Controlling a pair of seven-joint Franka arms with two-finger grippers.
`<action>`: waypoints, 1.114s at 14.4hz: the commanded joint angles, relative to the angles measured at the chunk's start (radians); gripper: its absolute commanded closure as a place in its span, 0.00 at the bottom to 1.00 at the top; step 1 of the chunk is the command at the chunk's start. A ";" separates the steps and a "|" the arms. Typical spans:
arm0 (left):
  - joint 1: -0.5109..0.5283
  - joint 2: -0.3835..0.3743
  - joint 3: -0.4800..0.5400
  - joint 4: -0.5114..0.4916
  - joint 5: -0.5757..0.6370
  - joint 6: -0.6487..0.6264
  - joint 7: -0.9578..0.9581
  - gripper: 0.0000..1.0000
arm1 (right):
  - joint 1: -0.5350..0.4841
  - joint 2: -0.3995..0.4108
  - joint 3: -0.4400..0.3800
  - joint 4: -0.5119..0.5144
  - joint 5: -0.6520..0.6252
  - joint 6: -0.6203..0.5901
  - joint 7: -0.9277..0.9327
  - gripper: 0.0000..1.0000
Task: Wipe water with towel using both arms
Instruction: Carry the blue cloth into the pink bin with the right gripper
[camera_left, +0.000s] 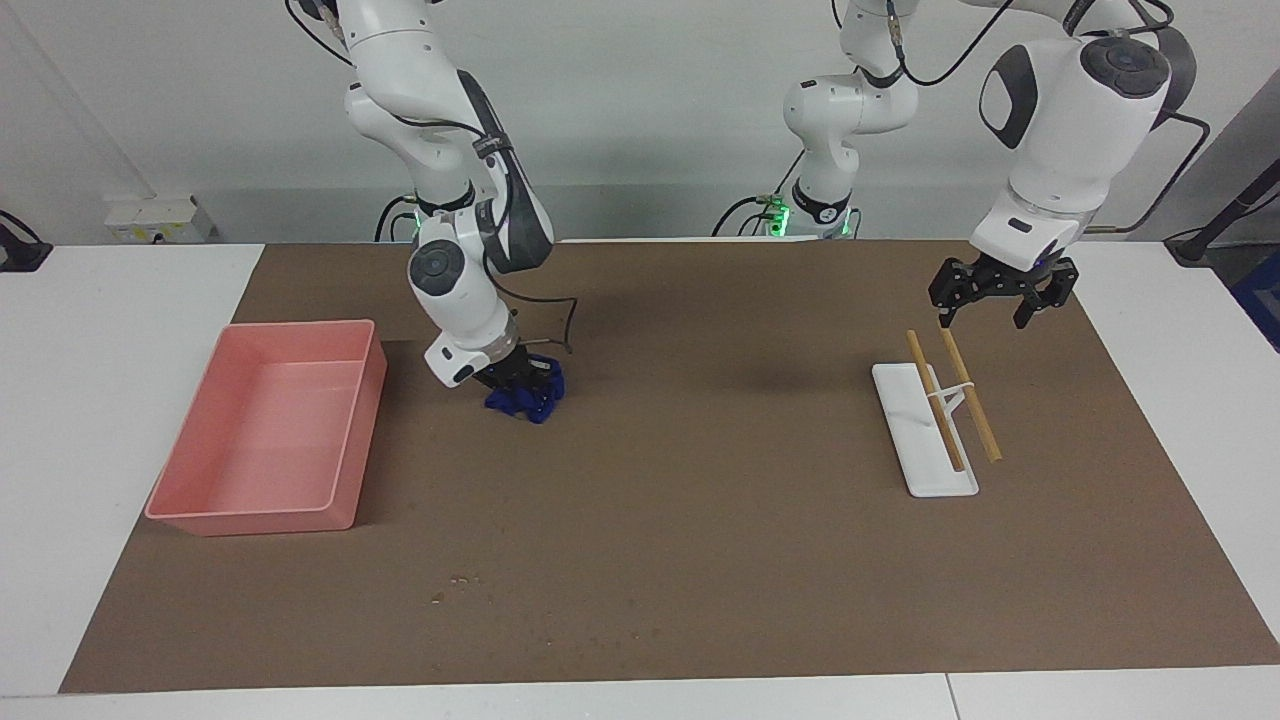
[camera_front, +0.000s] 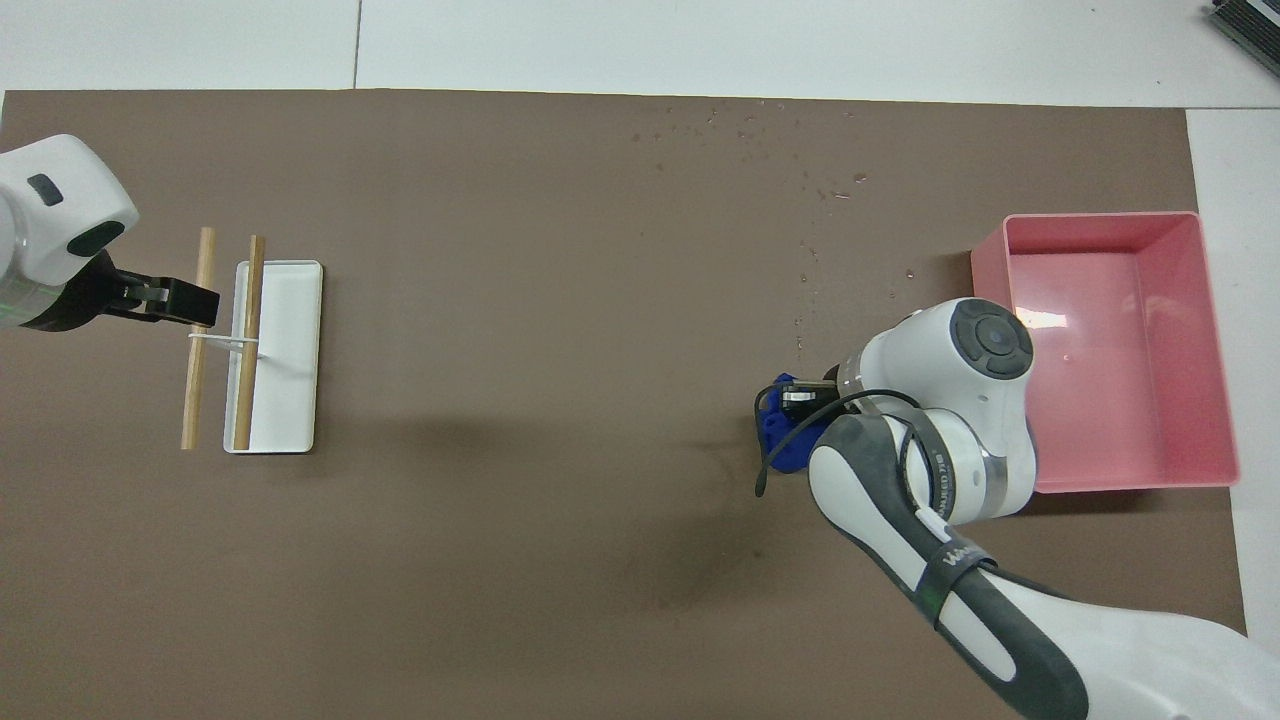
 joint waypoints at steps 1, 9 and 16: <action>-0.010 -0.035 0.025 -0.041 -0.028 -0.002 -0.006 0.00 | -0.065 0.003 -0.006 -0.018 -0.061 0.025 -0.074 1.00; -0.023 -0.038 0.033 -0.057 -0.028 0.003 -0.003 0.00 | -0.307 -0.184 -0.006 0.242 -0.147 -0.355 -0.111 1.00; -0.010 -0.035 0.031 -0.046 -0.098 0.004 -0.008 0.00 | -0.542 -0.094 -0.002 0.174 -0.173 -0.158 -0.398 1.00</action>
